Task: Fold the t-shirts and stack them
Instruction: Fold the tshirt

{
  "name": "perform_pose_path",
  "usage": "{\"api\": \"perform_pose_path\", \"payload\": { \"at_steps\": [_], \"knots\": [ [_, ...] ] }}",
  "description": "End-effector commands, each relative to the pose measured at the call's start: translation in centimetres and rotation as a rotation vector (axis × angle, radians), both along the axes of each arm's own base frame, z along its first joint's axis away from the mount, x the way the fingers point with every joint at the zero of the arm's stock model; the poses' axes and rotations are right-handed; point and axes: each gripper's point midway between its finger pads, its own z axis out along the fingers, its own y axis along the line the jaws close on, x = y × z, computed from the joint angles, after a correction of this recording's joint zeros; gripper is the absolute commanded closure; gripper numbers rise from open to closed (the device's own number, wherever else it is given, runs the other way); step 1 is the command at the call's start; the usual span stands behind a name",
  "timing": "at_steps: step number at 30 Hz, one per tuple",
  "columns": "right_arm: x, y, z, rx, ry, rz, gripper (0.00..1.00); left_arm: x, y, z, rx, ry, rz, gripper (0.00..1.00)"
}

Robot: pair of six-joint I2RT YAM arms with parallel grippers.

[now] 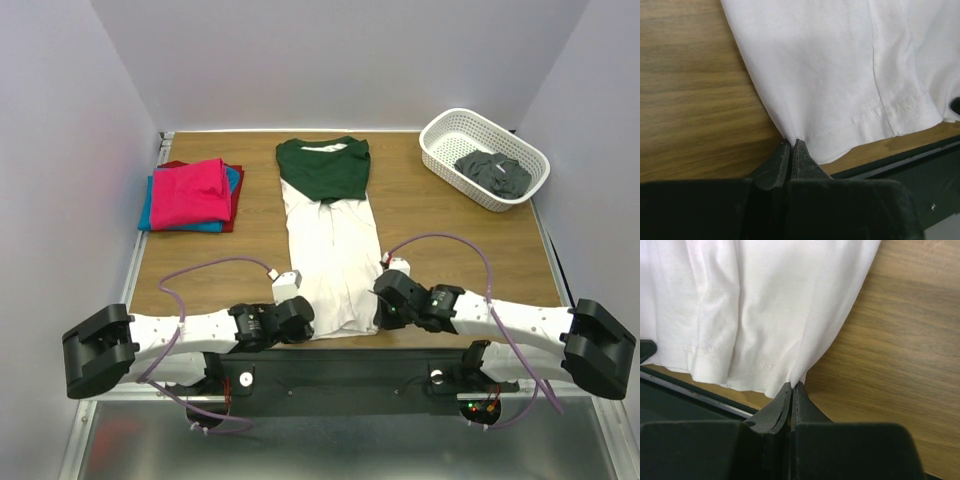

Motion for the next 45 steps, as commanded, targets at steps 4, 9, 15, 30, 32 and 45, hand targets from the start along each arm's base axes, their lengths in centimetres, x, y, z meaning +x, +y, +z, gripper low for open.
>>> {"api": "perform_pose_path", "payload": {
  "at_steps": [4,9,15,30,32,45],
  "knots": [
    [-1.1,0.0,-0.1,0.039,0.035,0.006,1.00,-1.6,-0.1,0.3,-0.029,0.047,-0.007,1.00],
    [1.3,0.7,2.5,0.057,-0.073,-0.033,1.00,0.1,-1.6,2.0,-0.086,-0.019,0.016,1.00],
    [4.1,1.7,3.7,-0.021,-0.161,-0.037,1.00,4.0,-2.9,4.0,-0.110,-0.107,0.030,1.00],
    [10.5,2.5,5.2,-0.188,-0.291,-0.061,1.00,12.5,-0.6,7.0,-0.082,-0.254,0.064,1.00],
    [11.9,2.2,5.1,-0.214,-0.299,-0.079,1.00,13.4,-0.8,7.0,-0.091,-0.263,0.056,1.00],
    [20.3,1.6,6.3,-0.273,-0.366,-0.121,1.00,20.8,0.1,9.1,-0.071,-0.346,0.075,1.00]
  ]
}}
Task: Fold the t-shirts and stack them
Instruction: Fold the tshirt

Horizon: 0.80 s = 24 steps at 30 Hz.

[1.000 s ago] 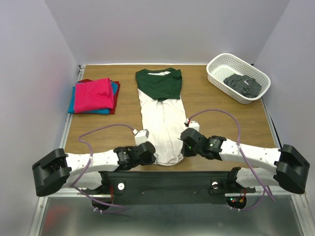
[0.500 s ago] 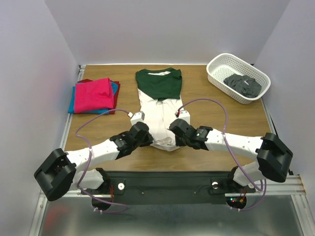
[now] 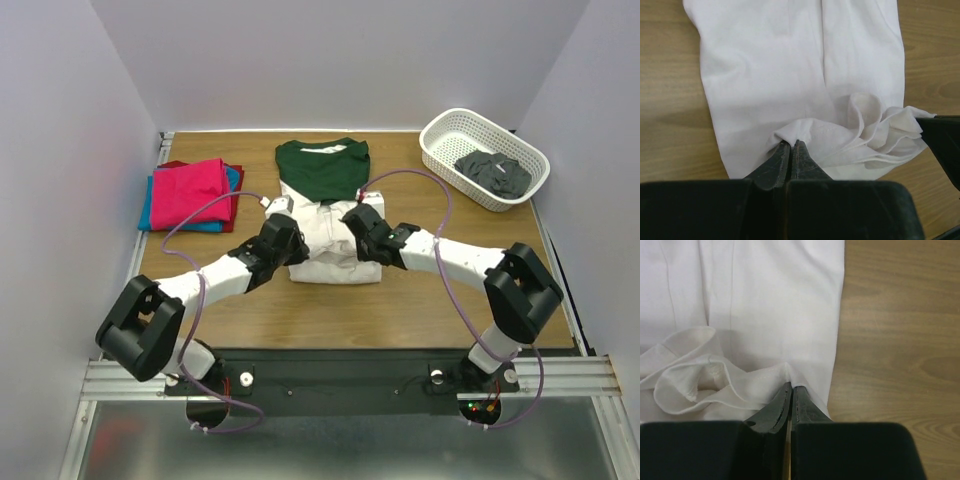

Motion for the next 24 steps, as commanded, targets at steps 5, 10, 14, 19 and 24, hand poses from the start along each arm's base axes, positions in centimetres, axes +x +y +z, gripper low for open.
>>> {"api": "perform_pose_path", "payload": {
  "at_steps": [5,10,14,19,24],
  "knots": [
    [6.8,1.0,2.4,0.008,-0.104,0.001,1.00,5.7,0.5,3.6,-0.023,-0.115,0.011,1.00],
    [9.3,1.4,2.3,0.000,-0.110,-0.002,1.00,7.9,0.9,3.7,-0.024,-0.121,0.014,1.00],
    [11.1,1.7,2.4,0.002,-0.115,-0.001,0.99,9.4,1.5,3.5,-0.018,-0.123,0.031,1.00],
    [12.7,2.2,2.2,-0.007,-0.119,0.015,1.00,11.0,1.3,3.9,-0.020,-0.129,0.016,1.00],
    [13.8,2.2,2.0,-0.010,-0.122,0.008,0.99,12.0,1.6,3.0,-0.005,-0.112,0.018,1.00]
  ]
}}
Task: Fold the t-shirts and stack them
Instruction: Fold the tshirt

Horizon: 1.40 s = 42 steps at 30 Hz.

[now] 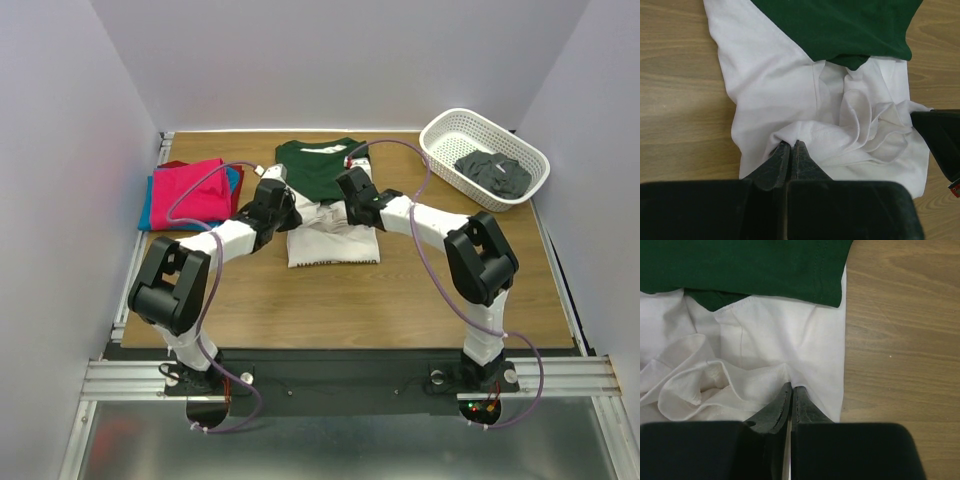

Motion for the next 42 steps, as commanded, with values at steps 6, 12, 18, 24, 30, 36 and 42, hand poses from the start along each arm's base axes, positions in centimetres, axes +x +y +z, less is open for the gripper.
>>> {"api": "perform_pose_path", "payload": {
  "at_steps": [6,12,18,24,30,36,42],
  "knots": [
    [3.1,0.7,1.2,0.020,-0.051,0.006,1.00,3.1,0.5,1.7,0.005,-0.067,0.005,1.00],
    [3.6,0.6,0.3,0.007,-0.044,-0.007,1.00,4.6,1.2,0.9,0.030,-0.061,0.009,1.00],
    [4.4,0.4,0.4,0.002,-0.056,-0.022,1.00,6.1,1.3,0.7,0.054,-0.061,-0.007,1.00],
    [5.3,0.2,1.0,-0.008,-0.079,-0.030,0.89,6.8,1.9,2.8,0.067,-0.104,0.021,0.76],
    [4.5,-0.3,6.1,0.034,-0.153,-0.021,0.16,5.9,3.6,8.2,0.080,-0.225,0.106,0.09],
    [2.0,0.9,7.4,0.145,-0.118,0.062,0.13,0.2,-0.4,8.4,0.012,-0.328,0.010,0.07],
    [0.9,1.0,6.1,0.172,-0.074,0.064,0.13,-3.9,-3.7,5.0,-0.080,-0.330,-0.081,0.07]
  ]
}}
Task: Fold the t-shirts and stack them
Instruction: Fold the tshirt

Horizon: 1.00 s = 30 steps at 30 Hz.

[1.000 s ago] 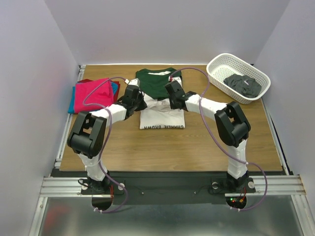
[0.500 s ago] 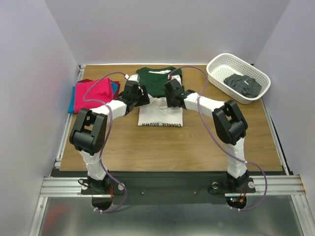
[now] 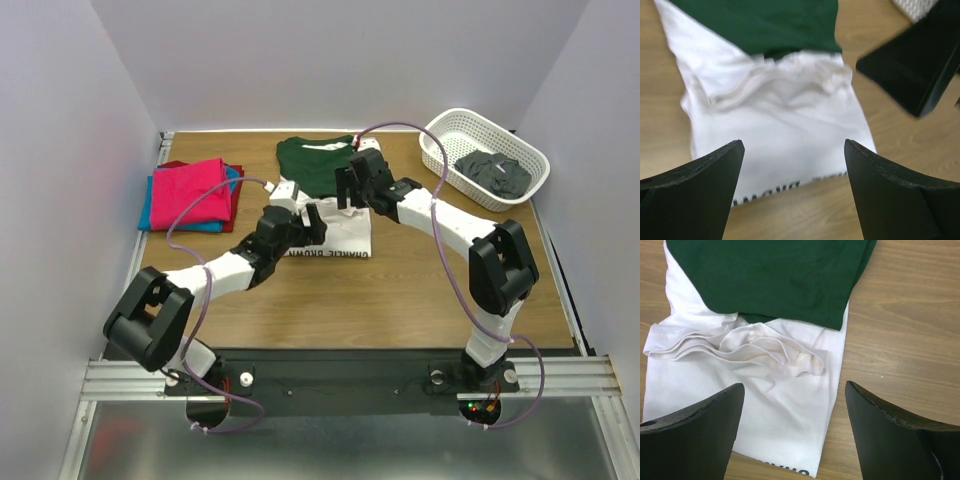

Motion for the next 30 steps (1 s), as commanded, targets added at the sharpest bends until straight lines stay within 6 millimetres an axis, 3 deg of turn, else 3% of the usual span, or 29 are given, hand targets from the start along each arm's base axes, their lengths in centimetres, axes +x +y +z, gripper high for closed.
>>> {"api": "perform_pose_path", "payload": {
  "at_steps": [1,9,12,20,30],
  "knots": [
    [-0.6,0.5,-1.2,0.041,0.033,0.014,0.13,-0.5,-1.7,-0.6,-0.064,-0.042,-0.022,0.07],
    [-1.1,1.7,-1.3,0.076,0.057,0.071,0.12,-0.3,-2.9,-3.8,-0.041,-0.036,-0.030,0.07],
    [-1.9,3.2,-1.5,0.120,0.092,0.134,0.13,-0.7,-2.9,-4.9,-0.014,-0.038,-0.018,0.07],
    [-3.3,6.1,-4.2,0.145,0.172,0.214,0.15,-2.6,-2.0,-9.1,0.053,0.036,0.019,0.07],
    [-3.8,8.7,-6.2,0.140,0.212,0.262,0.16,-4.8,-1.9,-11.6,0.094,0.108,0.025,0.07]
  ]
}}
